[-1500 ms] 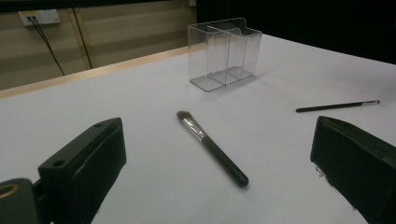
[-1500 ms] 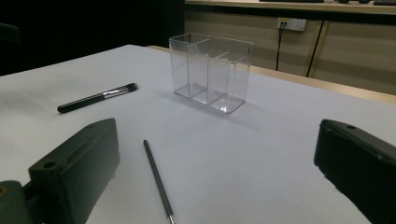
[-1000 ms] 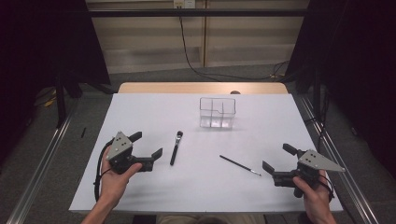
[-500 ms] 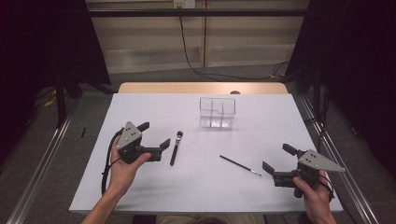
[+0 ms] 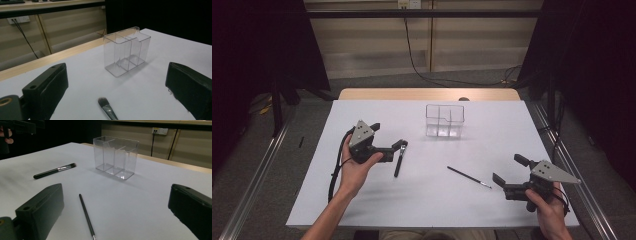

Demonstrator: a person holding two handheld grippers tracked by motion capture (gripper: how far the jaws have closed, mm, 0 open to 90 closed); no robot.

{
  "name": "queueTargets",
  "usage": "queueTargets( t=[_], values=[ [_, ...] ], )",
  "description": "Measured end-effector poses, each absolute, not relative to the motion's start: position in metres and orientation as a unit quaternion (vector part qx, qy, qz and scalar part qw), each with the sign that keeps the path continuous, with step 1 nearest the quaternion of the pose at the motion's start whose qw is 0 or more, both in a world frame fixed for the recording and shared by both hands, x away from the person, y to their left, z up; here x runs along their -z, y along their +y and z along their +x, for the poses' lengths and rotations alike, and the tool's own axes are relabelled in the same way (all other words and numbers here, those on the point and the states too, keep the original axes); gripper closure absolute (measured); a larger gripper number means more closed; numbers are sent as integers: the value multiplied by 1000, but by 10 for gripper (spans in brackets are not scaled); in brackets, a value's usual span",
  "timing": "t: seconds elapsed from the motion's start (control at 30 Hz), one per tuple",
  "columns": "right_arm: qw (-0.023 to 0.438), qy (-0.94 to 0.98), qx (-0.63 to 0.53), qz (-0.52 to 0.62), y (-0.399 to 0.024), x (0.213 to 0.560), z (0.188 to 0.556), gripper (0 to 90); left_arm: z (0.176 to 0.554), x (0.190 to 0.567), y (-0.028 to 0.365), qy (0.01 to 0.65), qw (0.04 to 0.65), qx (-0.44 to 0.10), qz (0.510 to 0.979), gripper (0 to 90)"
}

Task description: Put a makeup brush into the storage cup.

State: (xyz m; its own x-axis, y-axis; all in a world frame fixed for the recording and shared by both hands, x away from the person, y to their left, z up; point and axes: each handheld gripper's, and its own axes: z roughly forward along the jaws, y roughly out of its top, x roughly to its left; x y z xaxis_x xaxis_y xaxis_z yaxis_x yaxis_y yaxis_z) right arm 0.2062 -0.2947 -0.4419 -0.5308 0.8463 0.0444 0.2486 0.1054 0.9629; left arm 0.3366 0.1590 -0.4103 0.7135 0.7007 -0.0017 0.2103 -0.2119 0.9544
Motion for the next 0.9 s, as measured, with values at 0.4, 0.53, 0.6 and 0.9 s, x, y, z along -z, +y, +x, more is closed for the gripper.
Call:
queueTargets(
  t=[0.4,0.53,0.6,0.9],
  values=[
    [277,692,-536,396,-294,442,206,0,351,410,149,320,492,-191,787,42],
    [276,692,-536,396,-294,442,206,0,357,411,147,326,465,-173,805,42],
    [276,692,-536,396,-294,442,206,0,359,410,145,327,453,-174,811,43],
    [275,693,-536,396,-295,442,206,0,364,408,139,320,386,-152,852,49]
  ],
)
